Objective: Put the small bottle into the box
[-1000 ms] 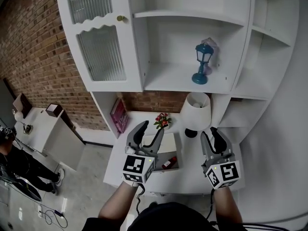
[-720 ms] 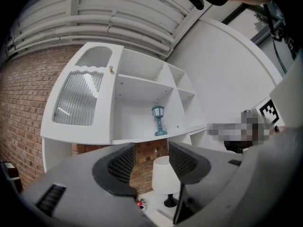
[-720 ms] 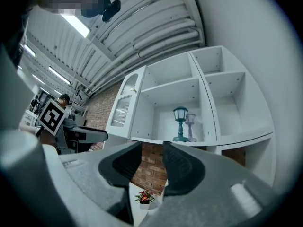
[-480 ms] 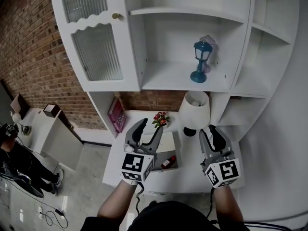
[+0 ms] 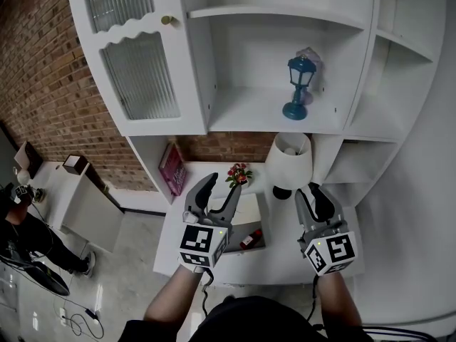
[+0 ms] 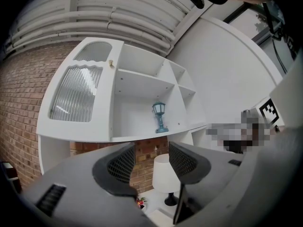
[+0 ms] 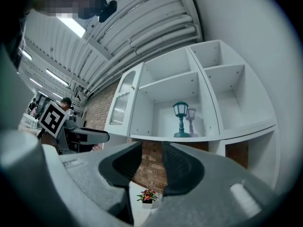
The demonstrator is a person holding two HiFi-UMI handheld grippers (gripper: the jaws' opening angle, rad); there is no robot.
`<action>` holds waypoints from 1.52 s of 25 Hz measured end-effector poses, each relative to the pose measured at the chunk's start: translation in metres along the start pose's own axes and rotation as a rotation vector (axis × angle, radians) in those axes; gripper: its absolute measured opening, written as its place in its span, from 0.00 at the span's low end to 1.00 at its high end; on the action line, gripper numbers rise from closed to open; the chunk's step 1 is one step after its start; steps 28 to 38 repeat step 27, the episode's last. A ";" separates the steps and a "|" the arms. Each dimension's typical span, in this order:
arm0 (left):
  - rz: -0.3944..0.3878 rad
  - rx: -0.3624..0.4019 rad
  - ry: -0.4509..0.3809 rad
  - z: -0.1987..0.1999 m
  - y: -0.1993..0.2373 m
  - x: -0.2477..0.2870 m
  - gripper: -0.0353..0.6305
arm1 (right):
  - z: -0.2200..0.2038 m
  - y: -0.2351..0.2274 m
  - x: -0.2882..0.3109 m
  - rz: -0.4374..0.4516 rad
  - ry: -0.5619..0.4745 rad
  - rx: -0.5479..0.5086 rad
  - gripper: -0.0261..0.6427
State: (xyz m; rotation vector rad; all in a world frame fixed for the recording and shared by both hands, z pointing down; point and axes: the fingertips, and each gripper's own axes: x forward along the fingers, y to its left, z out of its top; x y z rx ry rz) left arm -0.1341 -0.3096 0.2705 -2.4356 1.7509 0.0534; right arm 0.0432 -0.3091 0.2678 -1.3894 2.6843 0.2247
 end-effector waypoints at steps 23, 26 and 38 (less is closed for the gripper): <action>-0.022 -0.048 0.028 -0.026 0.012 0.026 0.38 | -0.010 -0.005 0.020 -0.016 0.019 -0.022 0.22; -0.012 -0.049 0.032 -0.029 0.006 0.028 0.38 | -0.012 -0.012 0.018 -0.007 0.018 -0.017 0.22; -0.008 -0.049 0.035 -0.030 0.004 0.029 0.38 | -0.014 -0.015 0.017 -0.005 0.019 -0.015 0.22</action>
